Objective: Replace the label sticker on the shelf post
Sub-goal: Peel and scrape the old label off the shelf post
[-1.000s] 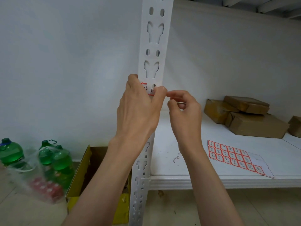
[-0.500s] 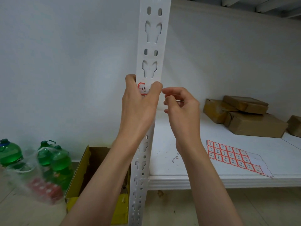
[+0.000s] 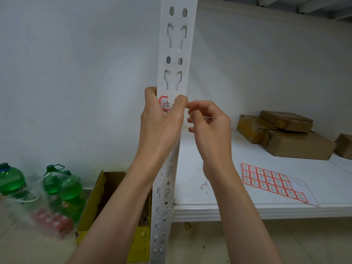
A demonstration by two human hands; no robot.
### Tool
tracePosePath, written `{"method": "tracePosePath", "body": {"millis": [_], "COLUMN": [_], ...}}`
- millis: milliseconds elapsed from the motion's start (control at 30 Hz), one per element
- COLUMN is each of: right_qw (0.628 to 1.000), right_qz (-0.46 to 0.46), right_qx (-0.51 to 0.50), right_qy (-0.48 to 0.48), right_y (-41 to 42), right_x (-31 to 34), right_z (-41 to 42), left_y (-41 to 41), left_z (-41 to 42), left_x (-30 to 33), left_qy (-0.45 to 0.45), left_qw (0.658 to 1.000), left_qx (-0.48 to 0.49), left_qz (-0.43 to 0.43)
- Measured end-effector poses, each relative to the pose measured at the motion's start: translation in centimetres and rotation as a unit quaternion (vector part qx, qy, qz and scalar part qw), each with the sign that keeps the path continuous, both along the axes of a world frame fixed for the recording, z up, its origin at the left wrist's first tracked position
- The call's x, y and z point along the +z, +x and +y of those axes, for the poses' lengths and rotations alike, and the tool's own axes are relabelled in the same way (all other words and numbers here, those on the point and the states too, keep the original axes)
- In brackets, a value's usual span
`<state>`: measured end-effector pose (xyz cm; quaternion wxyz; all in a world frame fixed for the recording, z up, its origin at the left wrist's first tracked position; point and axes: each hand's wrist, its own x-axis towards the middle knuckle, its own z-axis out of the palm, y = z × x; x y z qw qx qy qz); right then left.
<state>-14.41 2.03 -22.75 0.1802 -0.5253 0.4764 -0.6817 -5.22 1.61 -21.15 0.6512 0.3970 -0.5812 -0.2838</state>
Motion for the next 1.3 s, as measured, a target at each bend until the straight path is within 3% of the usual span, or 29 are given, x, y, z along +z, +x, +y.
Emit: {"method": "tracePosePath", "body": {"millis": [867,1300], "right_qw": [1.000,0.994], "right_qz": [0.004,0.045], "right_qx": [0.024,0.006], "right_qy": [-0.018,-0.102], "right_y": [0.62,0.60], "right_x": [0.30,0.08], "right_z": [0.17,0.33], "left_y": [0.18,0.10], "left_z": [-0.22,-0.57], "left_x": [0.21,-0.13], "left_qy": [0.023,0.013], "left_qw": [0.999,0.999], "left_qx": [-0.026,-0.041], "left_qz": [0.027,0.011]}}
